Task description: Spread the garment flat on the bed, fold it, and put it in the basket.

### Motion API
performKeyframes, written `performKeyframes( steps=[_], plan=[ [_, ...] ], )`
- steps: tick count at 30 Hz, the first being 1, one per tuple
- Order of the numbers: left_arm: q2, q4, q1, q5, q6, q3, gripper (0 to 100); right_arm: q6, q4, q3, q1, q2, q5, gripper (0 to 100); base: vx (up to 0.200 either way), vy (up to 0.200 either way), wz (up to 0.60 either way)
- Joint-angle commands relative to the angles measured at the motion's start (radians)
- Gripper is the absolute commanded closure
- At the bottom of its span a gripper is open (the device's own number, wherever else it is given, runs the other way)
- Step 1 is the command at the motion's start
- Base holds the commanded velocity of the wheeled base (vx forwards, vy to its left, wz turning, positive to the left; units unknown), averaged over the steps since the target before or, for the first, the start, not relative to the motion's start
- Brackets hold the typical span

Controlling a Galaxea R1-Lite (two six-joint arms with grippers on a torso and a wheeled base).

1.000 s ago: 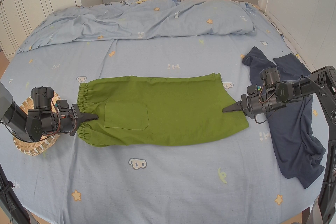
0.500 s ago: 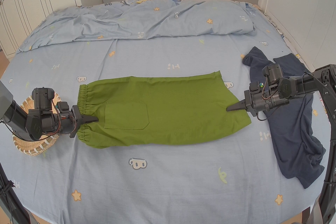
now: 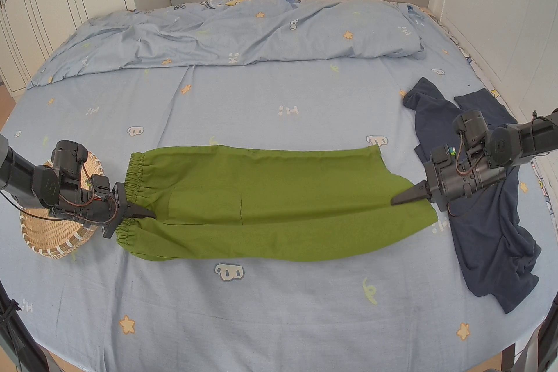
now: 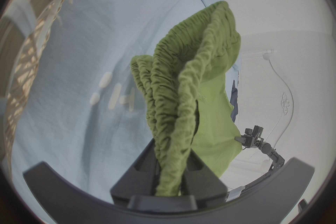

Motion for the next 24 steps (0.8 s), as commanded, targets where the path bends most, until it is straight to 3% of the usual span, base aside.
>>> performKeyframes(
  steps=[1,5,9,11,12,17,24],
  plan=[
    [-0.023,0.092,0.030,0.001,0.096,0.038,100,-0.029,-0.007,0.228,0.000,-0.178,-0.007,100,0.000,0.000,0.00],
    [-0.033,0.095,0.051,0.001,0.203,0.156,100,-0.040,-0.078,0.435,0.009,-0.255,-0.007,100,0.000,0.000,0.00],
    [-0.055,0.091,0.071,0.001,0.301,0.296,100,-0.036,-0.254,0.680,0.016,-0.333,-0.007,100,0.000,0.000,0.00],
    [-0.059,0.088,0.073,0.004,0.310,0.319,100,-0.035,-0.285,0.719,0.016,-0.344,-0.007,100,0.000,0.000,0.00],
    [-0.067,0.076,0.076,0.005,0.332,0.367,100,-0.035,-0.368,0.814,0.014,-0.353,-0.007,100,0.000,0.000,0.00],
    [-0.084,0.048,0.079,0.007,0.343,0.420,100,-0.033,-0.552,0.958,0.014,-0.341,-0.007,100,0.000,0.000,0.00],
    [-0.076,0.030,0.085,0.010,0.344,0.437,100,-0.041,-0.708,1.041,0.016,-0.260,-0.006,100,0.000,0.000,0.00]
  ],
)
